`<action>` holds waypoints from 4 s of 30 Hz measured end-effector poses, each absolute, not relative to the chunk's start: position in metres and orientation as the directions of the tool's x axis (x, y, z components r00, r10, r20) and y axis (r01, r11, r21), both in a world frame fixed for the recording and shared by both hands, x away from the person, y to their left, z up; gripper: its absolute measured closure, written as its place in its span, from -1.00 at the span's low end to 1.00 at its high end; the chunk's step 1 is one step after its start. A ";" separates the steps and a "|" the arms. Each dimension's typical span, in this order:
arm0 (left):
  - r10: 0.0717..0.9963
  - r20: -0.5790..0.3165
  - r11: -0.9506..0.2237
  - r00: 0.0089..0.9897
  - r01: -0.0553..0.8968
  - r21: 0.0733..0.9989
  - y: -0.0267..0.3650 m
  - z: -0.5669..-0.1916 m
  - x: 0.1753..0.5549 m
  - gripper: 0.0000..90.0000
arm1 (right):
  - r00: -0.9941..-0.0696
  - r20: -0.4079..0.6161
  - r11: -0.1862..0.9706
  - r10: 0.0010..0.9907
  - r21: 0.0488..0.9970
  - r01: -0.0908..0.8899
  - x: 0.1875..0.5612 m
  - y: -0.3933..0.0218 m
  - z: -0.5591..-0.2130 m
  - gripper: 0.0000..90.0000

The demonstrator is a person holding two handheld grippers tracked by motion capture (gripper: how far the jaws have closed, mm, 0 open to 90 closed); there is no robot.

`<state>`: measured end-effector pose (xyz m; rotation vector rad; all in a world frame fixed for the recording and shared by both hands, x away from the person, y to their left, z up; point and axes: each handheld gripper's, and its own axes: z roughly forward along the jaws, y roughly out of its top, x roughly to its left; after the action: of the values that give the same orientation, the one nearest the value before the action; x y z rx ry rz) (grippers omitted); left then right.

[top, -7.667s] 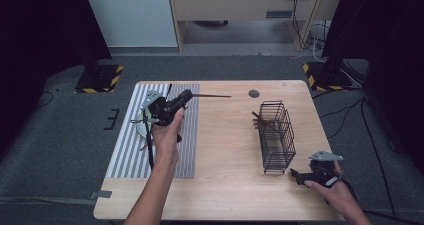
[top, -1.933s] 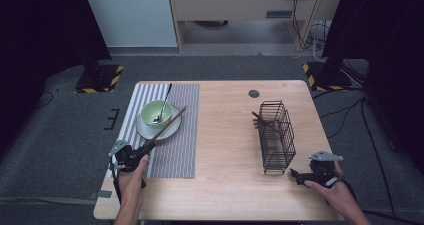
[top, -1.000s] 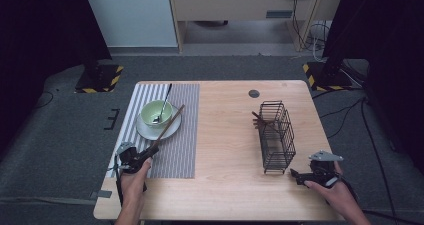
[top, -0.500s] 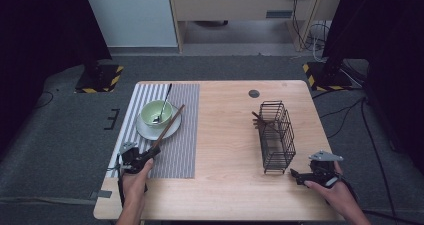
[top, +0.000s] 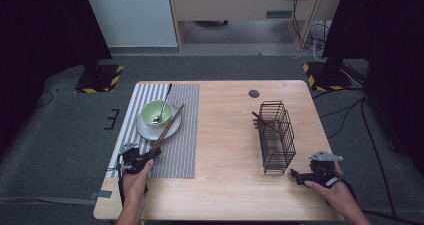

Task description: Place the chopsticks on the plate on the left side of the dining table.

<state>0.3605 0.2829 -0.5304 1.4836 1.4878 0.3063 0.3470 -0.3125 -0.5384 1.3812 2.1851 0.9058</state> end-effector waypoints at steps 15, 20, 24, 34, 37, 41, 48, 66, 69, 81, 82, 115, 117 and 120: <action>0.872 -0.441 0.216 0.212 0.642 0.735 0.282 -0.533 0.362 0.81 | -0.433 0.008 0.302 0.902 0.704 0.643 0.347 -0.313 -0.538 -0.99; 0.870 -0.445 0.220 0.211 0.642 0.734 0.283 -0.534 0.362 0.81 | -0.431 0.008 0.301 0.902 0.704 0.643 0.347 -0.312 -0.538 -0.99; 0.870 -0.449 0.223 0.206 0.647 0.729 0.283 -0.535 0.362 0.80 | -0.432 0.008 0.302 0.902 0.704 0.643 0.347 -0.312 -0.538 -0.99; 0.874 -0.440 0.212 0.205 0.654 0.726 0.281 -0.536 0.363 0.78 | -0.432 0.008 0.302 0.902 0.704 0.643 0.347 -0.312 -0.538 -0.99; 0.875 -0.438 0.208 0.205 0.658 0.724 0.281 -0.536 0.363 0.77 | -0.432 0.008 0.302 0.902 0.704 0.643 0.347 -0.312 -0.538 -0.99; 0.876 -0.438 0.209 0.202 0.661 0.721 0.281 -0.537 0.362 0.77 | -0.431 0.008 0.301 0.902 0.704 0.643 0.347 -0.312 -0.538 -0.99; 0.877 -0.442 0.220 0.190 0.659 0.719 0.283 -0.537 0.362 0.74 | -0.432 0.008 0.302 0.902 0.704 0.643 0.347 -0.312 -0.538 -0.99; 0.878 -0.443 0.226 0.184 0.657 0.719 0.280 -0.536 0.360 0.65 | -0.431 0.008 0.301 0.902 0.704 0.643 0.347 -0.312 -0.538 -0.99; 0.879 -0.440 0.224 0.184 0.654 0.722 0.279 -0.535 0.358 0.61 | -0.430 0.008 0.300 0.903 0.704 0.644 0.347 -0.312 -0.538 -0.99; 0.882 -0.436 0.222 0.178 0.659 0.718 0.280 -0.535 0.352 0.46 | -0.429 0.008 0.300 0.903 0.704 0.644 0.347 -0.312 -0.538 -0.99; 0.883 -0.432 0.216 0.181 0.661 0.719 0.280 -0.535 0.351 0.46 | -0.431 0.008 0.301 0.902 0.704 0.644 0.347 -0.312 -0.538 -0.99; 0.917 -0.319 0.108 0.238 0.623 0.775 0.296 -0.528 0.340 -0.12 | -0.430 0.008 0.300 0.903 0.704 0.644 0.347 -0.312 -0.538 -0.99; 0.919 -0.309 0.096 0.245 0.620 0.779 0.296 -0.527 0.342 -0.18 | -0.430 0.008 0.300 0.903 0.704 0.644 0.347 -0.312 -0.538 -0.99; 0.921 -0.302 0.093 0.248 0.610 0.787 0.298 -0.524 0.346 -0.23 | -0.430 0.008 0.301 0.903 0.704 0.644 0.347 -0.312 -0.538 -0.99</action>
<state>0.3460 0.2980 -0.5242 1.6099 1.4553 0.4288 0.3469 -0.3123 -0.5384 1.3831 2.1837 0.9052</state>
